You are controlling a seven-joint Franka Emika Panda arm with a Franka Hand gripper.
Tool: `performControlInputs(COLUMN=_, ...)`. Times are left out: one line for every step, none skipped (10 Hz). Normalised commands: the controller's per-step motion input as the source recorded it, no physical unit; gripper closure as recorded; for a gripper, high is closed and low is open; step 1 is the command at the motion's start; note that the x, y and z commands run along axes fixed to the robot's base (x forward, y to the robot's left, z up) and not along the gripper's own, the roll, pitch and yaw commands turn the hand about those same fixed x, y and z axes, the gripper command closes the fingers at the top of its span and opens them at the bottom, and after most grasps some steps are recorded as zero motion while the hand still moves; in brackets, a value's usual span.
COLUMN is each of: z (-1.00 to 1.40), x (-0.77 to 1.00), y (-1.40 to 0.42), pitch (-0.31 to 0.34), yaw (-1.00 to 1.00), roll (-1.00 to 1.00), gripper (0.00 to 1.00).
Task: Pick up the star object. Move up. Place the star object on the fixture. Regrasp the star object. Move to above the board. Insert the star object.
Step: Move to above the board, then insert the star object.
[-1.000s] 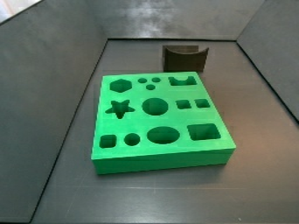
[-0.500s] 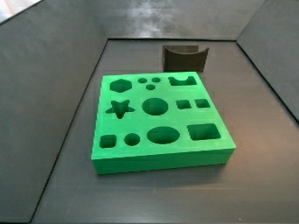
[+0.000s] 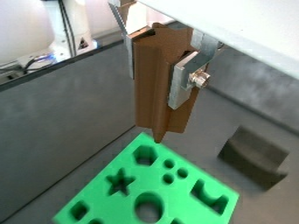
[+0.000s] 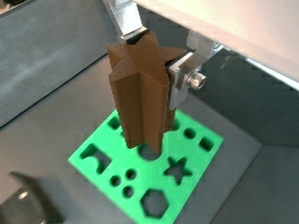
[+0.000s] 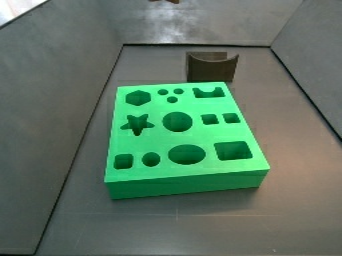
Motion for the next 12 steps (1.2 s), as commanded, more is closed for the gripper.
performControlInputs(z=0.02, x=-0.09, y=-0.05, pitch=-0.058, yaw=-0.03, roll=-0.33, gripper=1.0)
performControlInputs(z=0.01, x=-0.06, y=-0.02, pitch=-0.044, yaw=-0.02, roll=-0.22, gripper=1.0)
performControlInputs(z=-0.02, x=0.0, y=0.0, pitch=0.0, yaw=0.0, roll=0.0, gripper=1.0)
performControlInputs(z=-0.15, x=0.0, y=0.0, pitch=-0.009, yaw=0.0, roll=0.0, gripper=1.0)
performControlInputs(z=-0.17, x=0.0, y=0.0, pitch=0.0, yaw=-0.01, roll=0.0, gripper=1.0)
performControlInputs(z=-0.22, x=0.0, y=0.0, pitch=-0.003, yaw=-0.09, roll=0.0, gripper=1.0)
performControlInputs(z=-0.31, x=-0.01, y=0.0, pitch=-0.043, yaw=-0.15, roll=0.0, gripper=1.0)
performControlInputs(z=-0.37, x=-0.04, y=-0.03, pitch=-0.093, yaw=-0.24, roll=0.0, gripper=1.0)
performControlInputs(z=-0.41, x=0.0, y=-0.03, pitch=-0.101, yaw=-0.27, roll=0.0, gripper=1.0)
performControlInputs(z=-0.53, x=-0.01, y=-0.08, pitch=-0.144, yaw=-0.3, roll=0.0, gripper=1.0)
performControlInputs(z=-0.6, x=-0.07, y=-0.1, pitch=-0.183, yaw=-0.35, roll=0.0, gripper=1.0)
performControlInputs(z=-0.62, x=-0.11, y=-0.14, pitch=-0.203, yaw=-0.42, roll=0.0, gripper=1.0)
